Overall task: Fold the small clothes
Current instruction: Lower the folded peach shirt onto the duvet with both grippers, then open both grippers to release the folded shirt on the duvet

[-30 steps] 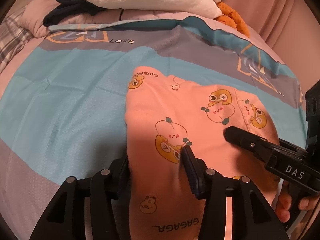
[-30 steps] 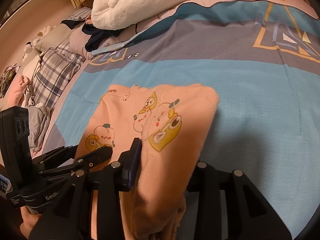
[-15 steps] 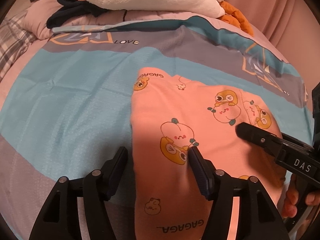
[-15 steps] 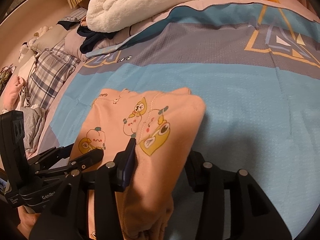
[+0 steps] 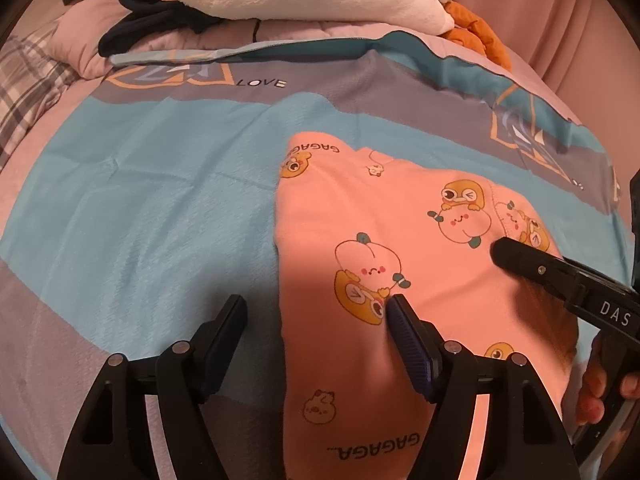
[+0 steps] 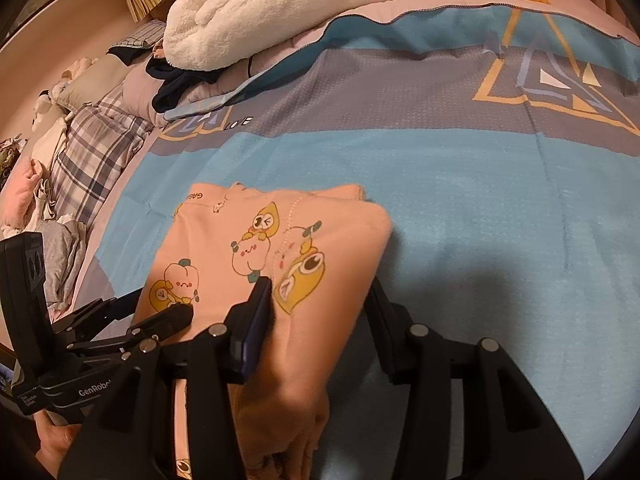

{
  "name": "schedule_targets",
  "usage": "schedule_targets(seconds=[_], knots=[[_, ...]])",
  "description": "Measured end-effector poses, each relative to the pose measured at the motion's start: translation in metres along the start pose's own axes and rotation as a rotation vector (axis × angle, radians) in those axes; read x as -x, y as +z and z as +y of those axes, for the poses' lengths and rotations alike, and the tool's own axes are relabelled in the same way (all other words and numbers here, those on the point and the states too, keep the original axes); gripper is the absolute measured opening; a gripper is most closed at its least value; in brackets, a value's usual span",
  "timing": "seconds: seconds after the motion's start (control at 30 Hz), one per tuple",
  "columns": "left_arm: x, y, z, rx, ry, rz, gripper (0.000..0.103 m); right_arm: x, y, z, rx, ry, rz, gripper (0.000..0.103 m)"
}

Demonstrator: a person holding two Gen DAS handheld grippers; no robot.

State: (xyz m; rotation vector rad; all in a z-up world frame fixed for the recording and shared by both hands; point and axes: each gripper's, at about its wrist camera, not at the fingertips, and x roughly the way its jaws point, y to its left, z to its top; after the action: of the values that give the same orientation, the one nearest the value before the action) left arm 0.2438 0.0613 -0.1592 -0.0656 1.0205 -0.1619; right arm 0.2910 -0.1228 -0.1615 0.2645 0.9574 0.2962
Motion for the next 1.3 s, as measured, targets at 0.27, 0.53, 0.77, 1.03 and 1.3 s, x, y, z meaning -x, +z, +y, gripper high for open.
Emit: schedule_targets(seconds=[0.27,0.53,0.77,1.03,1.3], knots=[[0.006,-0.008,0.0,-0.017,0.02,-0.002,0.072,0.004,0.0,-0.001,-0.007,-0.011,0.001,0.047],[0.013,-0.016,-0.001,-0.02,0.035,0.001,0.072,0.01,-0.002,-0.002,-0.008,-0.024,-0.001,0.048],[0.019,-0.024,-0.002,-0.019,0.045,0.002,0.072,0.014,-0.004,-0.001,-0.005,-0.025,-0.007,0.049],[0.026,-0.031,-0.004,-0.018,0.059,0.001,0.072,0.033,-0.013,-0.001,-0.003,-0.023,-0.02,0.049],[0.032,-0.038,-0.005,-0.019,0.07,0.0,0.072,0.046,-0.029,0.015,0.04,0.012,-0.011,0.049]])
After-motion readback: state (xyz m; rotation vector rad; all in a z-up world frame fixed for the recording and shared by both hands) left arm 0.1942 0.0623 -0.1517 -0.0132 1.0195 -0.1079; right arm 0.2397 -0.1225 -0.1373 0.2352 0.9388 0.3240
